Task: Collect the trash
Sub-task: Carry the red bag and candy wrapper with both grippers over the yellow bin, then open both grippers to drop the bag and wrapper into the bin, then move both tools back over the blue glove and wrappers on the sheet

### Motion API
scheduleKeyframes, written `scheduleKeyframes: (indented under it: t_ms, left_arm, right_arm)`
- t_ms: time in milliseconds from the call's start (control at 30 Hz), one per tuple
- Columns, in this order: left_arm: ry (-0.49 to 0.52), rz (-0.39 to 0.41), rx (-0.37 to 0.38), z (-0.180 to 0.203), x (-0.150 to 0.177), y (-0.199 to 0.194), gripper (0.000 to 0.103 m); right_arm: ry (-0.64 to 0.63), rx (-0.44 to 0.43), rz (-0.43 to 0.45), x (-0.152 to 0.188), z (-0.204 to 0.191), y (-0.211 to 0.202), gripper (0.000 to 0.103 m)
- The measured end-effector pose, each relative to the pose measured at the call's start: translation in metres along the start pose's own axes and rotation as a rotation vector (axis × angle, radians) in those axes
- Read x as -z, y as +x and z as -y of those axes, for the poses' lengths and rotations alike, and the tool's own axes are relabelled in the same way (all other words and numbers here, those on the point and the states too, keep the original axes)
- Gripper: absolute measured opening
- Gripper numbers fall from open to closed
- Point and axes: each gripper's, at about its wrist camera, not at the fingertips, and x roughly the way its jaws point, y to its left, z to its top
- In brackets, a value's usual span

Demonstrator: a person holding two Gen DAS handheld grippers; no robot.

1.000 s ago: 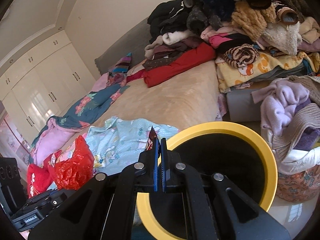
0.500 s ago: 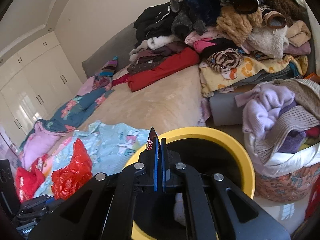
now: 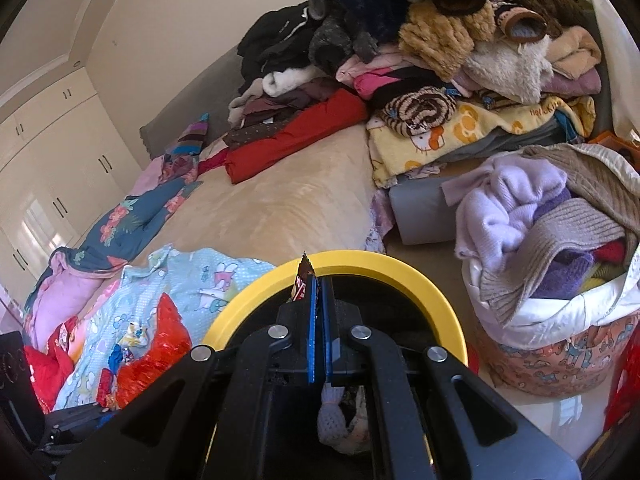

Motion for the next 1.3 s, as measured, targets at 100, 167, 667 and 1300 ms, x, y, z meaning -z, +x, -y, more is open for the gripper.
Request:
scheduleKeyframes:
  t_ms: [100, 167, 667, 1300]
  left_arm:
    - [0.007, -0.033, 0.005, 0.002, 0.000, 0.013, 0.015]
    - [0.010, -0.058, 0.013, 0.002, 0.000, 0.023, 0.015]
    - [0.000, -0.129, 0.009, -0.001, 0.001, 0.057, 0.026]
    - [-0.128, 0.111, -0.190, -0.047, -0.001, -0.029, 0.092]
  right_arm:
    - [0.000, 0.006, -0.011, 0.001, 0.007, 0.005, 0.003]
    - [0.004, 0.008, -0.027, 0.002, 0.010, 0.008, 0.004]
    - [0.035, 0.007, -0.057, 0.006, 0.019, 0.020, 0.024]
    - [-0.042, -0.022, 0.000, 0.008, -0.031, 0.009, 0.073]
